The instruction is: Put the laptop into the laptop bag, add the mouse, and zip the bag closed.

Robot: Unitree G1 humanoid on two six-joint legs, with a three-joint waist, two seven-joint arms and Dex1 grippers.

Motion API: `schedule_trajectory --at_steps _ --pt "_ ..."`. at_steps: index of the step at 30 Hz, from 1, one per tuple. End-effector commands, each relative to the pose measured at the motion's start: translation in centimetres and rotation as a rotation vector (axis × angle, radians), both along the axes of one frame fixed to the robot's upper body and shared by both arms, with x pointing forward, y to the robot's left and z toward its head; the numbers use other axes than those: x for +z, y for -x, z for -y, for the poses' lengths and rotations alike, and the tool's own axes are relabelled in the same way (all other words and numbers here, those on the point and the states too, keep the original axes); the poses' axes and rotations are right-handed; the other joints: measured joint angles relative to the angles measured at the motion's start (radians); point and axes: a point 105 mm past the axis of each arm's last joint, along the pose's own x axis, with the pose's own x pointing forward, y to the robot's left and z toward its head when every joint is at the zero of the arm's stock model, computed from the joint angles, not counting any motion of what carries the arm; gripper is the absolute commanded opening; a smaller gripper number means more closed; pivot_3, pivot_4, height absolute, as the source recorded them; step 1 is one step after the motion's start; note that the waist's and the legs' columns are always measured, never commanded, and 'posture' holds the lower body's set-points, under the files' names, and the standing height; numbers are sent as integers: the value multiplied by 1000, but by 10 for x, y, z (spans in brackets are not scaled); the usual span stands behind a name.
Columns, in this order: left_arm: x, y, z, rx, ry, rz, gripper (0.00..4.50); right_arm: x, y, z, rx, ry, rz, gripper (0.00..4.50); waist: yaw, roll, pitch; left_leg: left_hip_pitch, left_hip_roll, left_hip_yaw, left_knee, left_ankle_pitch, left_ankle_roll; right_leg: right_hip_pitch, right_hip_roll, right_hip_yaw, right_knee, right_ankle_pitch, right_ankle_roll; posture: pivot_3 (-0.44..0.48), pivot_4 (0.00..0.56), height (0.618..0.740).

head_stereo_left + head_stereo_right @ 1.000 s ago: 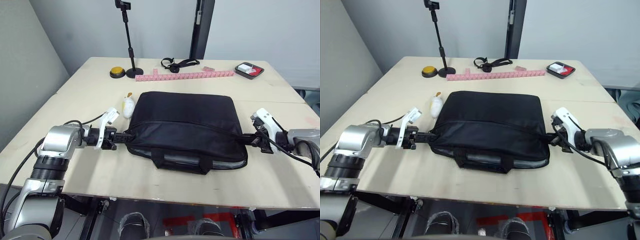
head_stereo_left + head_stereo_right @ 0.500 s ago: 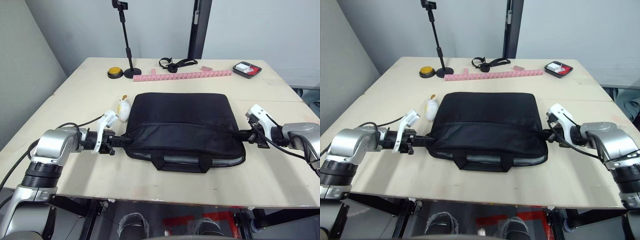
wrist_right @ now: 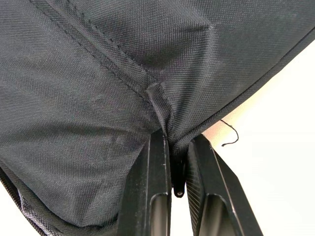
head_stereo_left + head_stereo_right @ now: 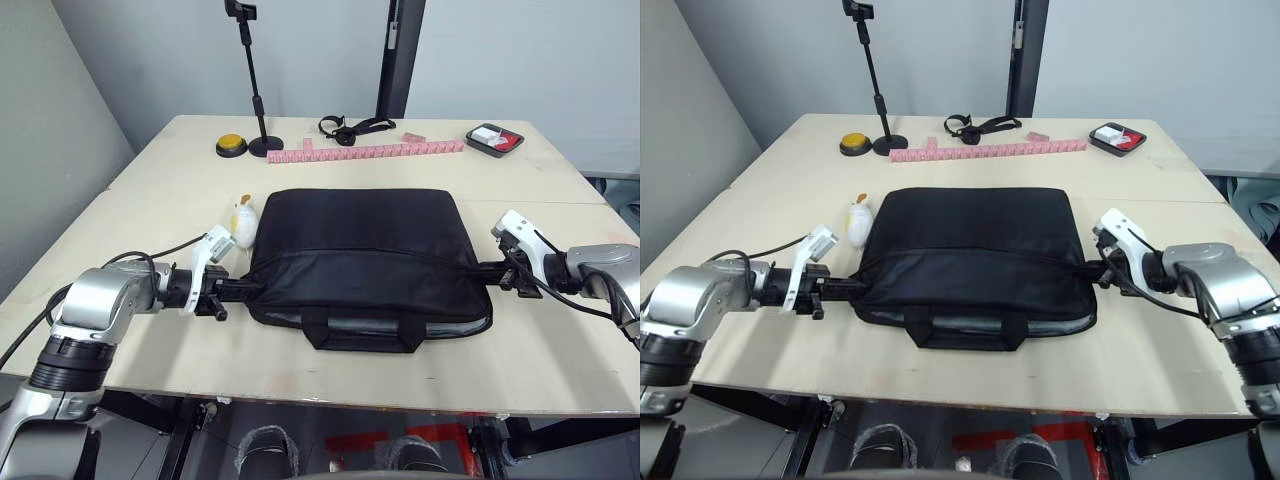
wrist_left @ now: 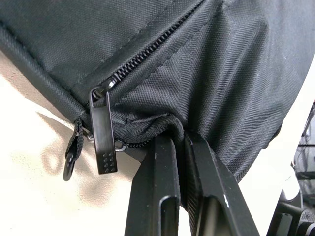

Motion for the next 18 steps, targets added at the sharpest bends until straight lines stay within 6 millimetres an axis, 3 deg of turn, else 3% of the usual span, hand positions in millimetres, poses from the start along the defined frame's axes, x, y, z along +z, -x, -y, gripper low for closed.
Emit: schedule_trajectory --at_steps 1,4,5,7,10,15,18 --pt "-4 12 18 -102 31 -22 0 9 -5 -11 58 -16 51 26 0 0 0 0 0 0 0 0 0 0 0 0 0 0 0 0 150 739" --pt "-6 12 17 -103 17 -12 0 9 -6 -12 56 -25 47 26 0 0 -1 0 0 0 0 0 0 0 0 0 0 0 0 0 150 739" --pt "-6 10 14 -94 6 0 369 9 -5 -13 54 -40 35 7 -1 0 -1 0 0 0 0 0 0 0 0 0 1 0 0 0 150 739" --pt "-4 2 8 -56 -7 33 1072 13 -4 -14 55 -75 18 1027 0 0 -2 1 0 0 1 0 0 0 0 1 2 0 0 0 150 739" --pt "6 -1 1 -38 2 62 2083 23 0 -8 58 -94 15 1986 0 0 -2 2 0 0 2 0 -1 0 0 1 4 0 0 0 150 739" --pt "15 4 -23 -34 -50 81 2083 38 14 4 73 -91 12 3644 2 0 -2 2 0 0 5 -1 -2 0 0 1 7 0 0 0 150 739" --pt "29 0 -43 3 -73 139 2083 51 20 17 64 -82 57 3644 3 0 -2 1 0 0 4 -1 -2 0 0 1 5 0 0 0 150 739"
